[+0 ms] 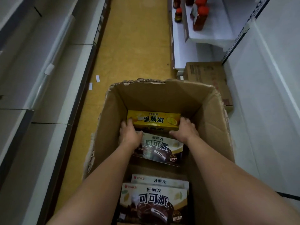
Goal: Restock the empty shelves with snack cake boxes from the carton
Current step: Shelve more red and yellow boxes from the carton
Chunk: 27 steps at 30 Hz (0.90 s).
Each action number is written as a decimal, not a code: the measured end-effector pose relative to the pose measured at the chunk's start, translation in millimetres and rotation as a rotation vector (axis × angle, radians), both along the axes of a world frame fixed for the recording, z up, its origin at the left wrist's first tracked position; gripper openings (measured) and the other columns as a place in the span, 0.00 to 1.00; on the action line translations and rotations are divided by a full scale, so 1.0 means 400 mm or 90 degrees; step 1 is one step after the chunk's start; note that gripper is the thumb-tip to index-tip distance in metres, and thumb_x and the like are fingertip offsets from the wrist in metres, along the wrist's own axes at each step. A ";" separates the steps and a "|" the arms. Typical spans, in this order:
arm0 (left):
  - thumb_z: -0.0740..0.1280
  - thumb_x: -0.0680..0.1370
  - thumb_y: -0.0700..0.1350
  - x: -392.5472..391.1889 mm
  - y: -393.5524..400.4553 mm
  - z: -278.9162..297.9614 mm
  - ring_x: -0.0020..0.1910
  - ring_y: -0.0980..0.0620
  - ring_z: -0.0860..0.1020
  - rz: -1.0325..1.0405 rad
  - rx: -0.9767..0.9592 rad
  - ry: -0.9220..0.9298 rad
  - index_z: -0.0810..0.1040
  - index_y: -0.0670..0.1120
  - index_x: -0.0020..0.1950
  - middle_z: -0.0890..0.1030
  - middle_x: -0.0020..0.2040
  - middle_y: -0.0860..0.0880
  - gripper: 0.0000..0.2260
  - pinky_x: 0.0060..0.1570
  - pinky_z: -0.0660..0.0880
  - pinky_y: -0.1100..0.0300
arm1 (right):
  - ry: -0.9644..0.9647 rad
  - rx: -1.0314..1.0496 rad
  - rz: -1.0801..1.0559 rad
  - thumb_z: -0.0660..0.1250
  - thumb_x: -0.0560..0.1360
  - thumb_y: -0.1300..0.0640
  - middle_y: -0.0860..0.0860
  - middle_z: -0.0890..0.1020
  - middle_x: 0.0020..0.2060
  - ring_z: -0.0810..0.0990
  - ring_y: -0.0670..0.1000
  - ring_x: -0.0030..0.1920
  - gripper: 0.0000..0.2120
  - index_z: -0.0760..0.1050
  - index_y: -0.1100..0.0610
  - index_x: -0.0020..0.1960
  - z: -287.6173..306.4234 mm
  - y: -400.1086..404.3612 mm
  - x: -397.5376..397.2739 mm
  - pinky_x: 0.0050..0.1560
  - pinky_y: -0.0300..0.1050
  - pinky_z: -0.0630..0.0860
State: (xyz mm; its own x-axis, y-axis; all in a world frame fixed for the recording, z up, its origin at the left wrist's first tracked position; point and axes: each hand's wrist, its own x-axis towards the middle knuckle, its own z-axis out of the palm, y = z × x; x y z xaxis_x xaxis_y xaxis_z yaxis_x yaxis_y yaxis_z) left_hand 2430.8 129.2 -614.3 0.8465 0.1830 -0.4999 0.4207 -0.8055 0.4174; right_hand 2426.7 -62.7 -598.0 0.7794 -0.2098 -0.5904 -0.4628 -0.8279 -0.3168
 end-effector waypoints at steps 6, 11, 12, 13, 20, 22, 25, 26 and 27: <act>0.66 0.77 0.50 0.049 -0.032 -0.065 0.73 0.40 0.57 -0.090 0.106 0.032 0.55 0.52 0.76 0.50 0.78 0.46 0.31 0.68 0.64 0.47 | 0.009 -0.030 0.031 0.69 0.74 0.50 0.52 0.59 0.74 0.64 0.60 0.69 0.35 0.56 0.54 0.74 -0.089 0.010 0.054 0.65 0.53 0.68; 0.68 0.75 0.52 0.060 -0.051 -0.085 0.71 0.39 0.59 -0.174 0.264 0.045 0.45 0.52 0.78 0.46 0.78 0.45 0.40 0.65 0.65 0.51 | -0.008 -0.131 0.077 0.71 0.72 0.54 0.54 0.56 0.72 0.66 0.59 0.67 0.39 0.52 0.56 0.75 -0.112 0.022 0.058 0.57 0.48 0.72; 0.69 0.75 0.52 0.067 -0.050 -0.086 0.71 0.39 0.58 -0.185 0.285 0.054 0.43 0.52 0.78 0.45 0.78 0.45 0.42 0.64 0.66 0.51 | -0.008 -0.149 0.090 0.71 0.72 0.54 0.55 0.56 0.72 0.65 0.59 0.67 0.39 0.52 0.56 0.75 -0.114 0.025 0.057 0.56 0.48 0.72; 0.69 0.75 0.52 0.075 -0.049 -0.086 0.71 0.39 0.58 -0.191 0.295 0.063 0.42 0.51 0.78 0.44 0.78 0.46 0.43 0.64 0.66 0.51 | -0.008 -0.164 0.096 0.72 0.71 0.54 0.55 0.57 0.71 0.65 0.59 0.67 0.40 0.51 0.56 0.74 -0.117 0.027 0.056 0.55 0.48 0.72; 0.67 0.76 0.53 0.075 -0.040 -0.088 0.70 0.38 0.58 -0.236 0.342 0.038 0.42 0.50 0.78 0.51 0.76 0.44 0.41 0.57 0.70 0.52 | -0.058 -0.203 0.082 0.74 0.69 0.49 0.57 0.61 0.68 0.62 0.60 0.68 0.40 0.56 0.54 0.73 -0.121 0.019 0.060 0.60 0.52 0.67; 0.66 0.76 0.53 0.072 -0.042 -0.087 0.69 0.39 0.60 -0.249 0.363 0.033 0.40 0.51 0.78 0.52 0.75 0.43 0.41 0.58 0.69 0.52 | -0.066 -0.203 0.093 0.74 0.69 0.51 0.57 0.63 0.68 0.65 0.59 0.67 0.40 0.56 0.56 0.72 -0.125 0.023 0.050 0.56 0.50 0.70; 0.65 0.77 0.51 0.065 -0.048 -0.086 0.68 0.41 0.62 -0.254 0.383 0.022 0.40 0.52 0.78 0.56 0.72 0.41 0.40 0.61 0.66 0.53 | -0.064 -0.206 0.130 0.74 0.70 0.56 0.57 0.64 0.67 0.68 0.59 0.64 0.39 0.55 0.57 0.72 -0.128 0.035 0.027 0.50 0.48 0.74; 0.66 0.76 0.51 0.062 -0.050 -0.083 0.68 0.41 0.62 -0.247 0.383 0.015 0.41 0.52 0.78 0.57 0.71 0.41 0.40 0.61 0.65 0.53 | -0.060 -0.207 0.142 0.73 0.70 0.57 0.57 0.63 0.67 0.68 0.59 0.64 0.39 0.54 0.56 0.73 -0.125 0.038 0.017 0.50 0.48 0.74; 0.67 0.76 0.51 0.058 -0.050 -0.080 0.68 0.41 0.62 -0.236 0.375 0.011 0.43 0.53 0.78 0.58 0.71 0.42 0.40 0.62 0.64 0.53 | -0.056 -0.201 0.148 0.73 0.70 0.57 0.58 0.62 0.67 0.67 0.60 0.64 0.38 0.55 0.55 0.73 -0.119 0.041 0.009 0.51 0.48 0.75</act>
State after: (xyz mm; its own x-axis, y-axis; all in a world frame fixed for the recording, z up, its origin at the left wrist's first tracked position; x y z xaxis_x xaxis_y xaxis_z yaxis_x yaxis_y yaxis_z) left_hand 2454.2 109.1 -646.3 0.8985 0.1285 -0.4196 0.0770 -0.9875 -0.1375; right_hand 2430.1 -46.2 -645.5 0.8725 -0.1823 -0.4534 -0.2340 -0.9704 -0.0601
